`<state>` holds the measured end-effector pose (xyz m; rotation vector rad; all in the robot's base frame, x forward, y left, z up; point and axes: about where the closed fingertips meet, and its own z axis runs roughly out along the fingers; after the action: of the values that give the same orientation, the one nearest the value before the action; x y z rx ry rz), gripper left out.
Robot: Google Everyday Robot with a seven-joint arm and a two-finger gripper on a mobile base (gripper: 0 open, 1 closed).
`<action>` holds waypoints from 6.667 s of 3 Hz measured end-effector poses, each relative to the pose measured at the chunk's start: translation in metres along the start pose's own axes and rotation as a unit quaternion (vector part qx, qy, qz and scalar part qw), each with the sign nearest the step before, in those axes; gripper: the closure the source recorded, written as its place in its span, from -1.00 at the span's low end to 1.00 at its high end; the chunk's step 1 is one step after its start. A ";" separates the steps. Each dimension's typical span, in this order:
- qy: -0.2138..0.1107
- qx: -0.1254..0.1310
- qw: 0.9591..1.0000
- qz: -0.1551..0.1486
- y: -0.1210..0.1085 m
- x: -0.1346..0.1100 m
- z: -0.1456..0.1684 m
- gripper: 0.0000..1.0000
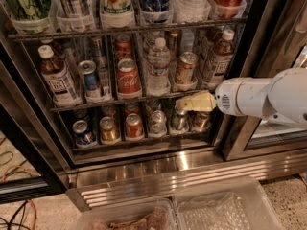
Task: Pick blue plastic bottle from middle shelf of fridge
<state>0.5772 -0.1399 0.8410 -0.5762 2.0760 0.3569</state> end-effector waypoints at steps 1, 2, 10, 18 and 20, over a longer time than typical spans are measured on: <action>-0.006 0.003 1.000 0.006 0.003 -0.001 0.001 -1.00; -0.028 0.015 0.999 0.027 0.006 -0.005 0.011 -1.00; -0.108 0.193 0.974 0.040 -0.034 -0.019 0.044 -0.60; -0.122 0.254 0.957 0.066 -0.078 -0.036 0.038 -0.16; -0.137 0.281 0.946 0.083 -0.103 -0.045 0.032 -0.16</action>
Offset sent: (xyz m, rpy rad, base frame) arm 0.0230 0.0130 0.0023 0.1120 -0.0903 -0.1404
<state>0.6750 -0.2006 0.8591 -0.0048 1.8400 -0.0690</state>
